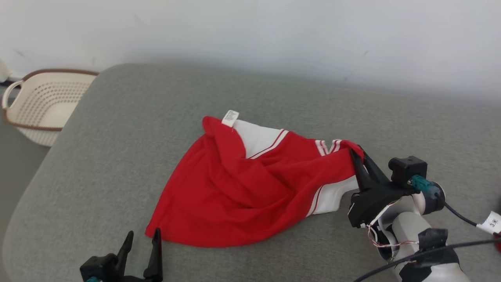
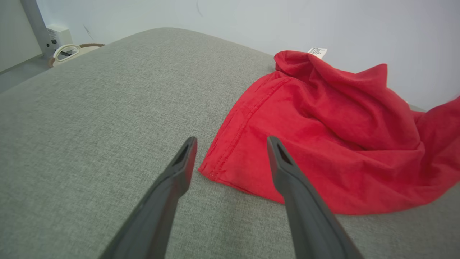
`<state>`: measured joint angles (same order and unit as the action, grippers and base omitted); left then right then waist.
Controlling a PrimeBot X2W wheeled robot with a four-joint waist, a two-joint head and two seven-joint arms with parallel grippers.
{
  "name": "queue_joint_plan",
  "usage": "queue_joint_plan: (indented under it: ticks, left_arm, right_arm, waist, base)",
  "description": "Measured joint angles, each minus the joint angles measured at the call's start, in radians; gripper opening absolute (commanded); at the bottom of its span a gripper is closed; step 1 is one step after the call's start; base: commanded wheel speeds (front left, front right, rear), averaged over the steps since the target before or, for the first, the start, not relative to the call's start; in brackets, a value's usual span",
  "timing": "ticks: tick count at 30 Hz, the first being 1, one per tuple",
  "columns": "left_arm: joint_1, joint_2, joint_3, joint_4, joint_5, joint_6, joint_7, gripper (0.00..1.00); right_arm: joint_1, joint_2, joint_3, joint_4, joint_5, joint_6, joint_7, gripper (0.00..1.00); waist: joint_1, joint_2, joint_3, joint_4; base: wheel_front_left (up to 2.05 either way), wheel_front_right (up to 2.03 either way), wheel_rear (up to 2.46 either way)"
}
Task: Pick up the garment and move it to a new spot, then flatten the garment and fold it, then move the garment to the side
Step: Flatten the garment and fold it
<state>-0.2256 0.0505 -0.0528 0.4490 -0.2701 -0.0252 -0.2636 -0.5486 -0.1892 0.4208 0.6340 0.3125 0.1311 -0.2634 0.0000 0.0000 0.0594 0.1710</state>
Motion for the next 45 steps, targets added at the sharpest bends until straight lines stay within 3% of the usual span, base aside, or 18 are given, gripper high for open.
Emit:
queue_joint_plan:
  ticks: [3,4,5,6,10,15,24,33,45]
  left_arm:
    - [-0.012,-0.001,-0.032,0.0,-0.005,0.0,0.0,1.0]
    - [-0.015,0.0,-0.041,0.001,-0.009,0.001,0.0,1.0]
    - [-0.019,0.0,-0.048,0.001,-0.011,0.001,0.0,1.0]
    - [-0.021,0.0,-0.054,0.001,-0.012,0.002,0.0,1.0]
    - [-0.021,0.0,-0.058,0.0,-0.015,0.01,0.0,1.0]
    - [-0.019,0.0,-0.044,-0.005,-0.004,0.017,0.0,1.0]
    - [0.012,-0.001,-0.019,-0.018,0.017,0.011,0.0,1.0]
    - [0.022,0.0,-0.027,-0.021,0.023,0.001,0.0,1.0]
    - [0.019,0.0,-0.029,-0.024,0.025,0.004,0.0,1.0]
  right_arm:
    - [-0.048,-0.001,-0.026,0.11,-0.021,0.0,0.0,0.0]
    - [-0.064,-0.001,-0.035,0.147,-0.026,0.0,0.0,0.16]
    - [-0.08,0.0,-0.042,0.187,-0.03,0.0,0.0,0.47]
    - [-0.093,-0.001,-0.048,0.222,-0.036,0.0,0.0,1.0]
    - [-0.136,0.006,-0.086,0.302,-0.05,0.0,0.0,1.0]
    - [-0.127,0.027,-0.111,0.257,-0.067,0.0,0.0,1.0]
    - [0.013,0.027,-0.155,0.128,-0.066,0.0,0.0,1.0]
    - [0.076,0.017,-0.198,0.113,-0.069,0.0,0.0,1.0]
    - [0.021,-0.003,-0.202,0.188,-0.104,0.0,0.0,1.0]
  waist:
    - [0.0,0.0001,0.016,0.037]
    - [0.0,0.0,0.022,0.05]
    - [0.0,0.0,0.028,0.062]
    - [0.0,0.0001,0.034,0.074]
    - [0.0001,0.0001,0.059,0.112]
    - [0.0001,0.0001,0.074,0.118]
    - [0.0,0.0,0.033,0.058]
    - [-0.0002,0.0,0.001,0.004]
    - [-0.0001,0.0,0.03,0.1]
  base:
    - [0.0,0.0,0.0]
    - [0.0,0.0,0.0]
    - [0.0,0.0,0.0]
    - [0.0,0.0,0.0]
    - [0.0,0.0,0.0]
    - [0.0,0.0,0.0]
    - [0.0,0.0,0.0]
    - [0.0,0.0,0.0]
    - [0.0,0.0,0.0]
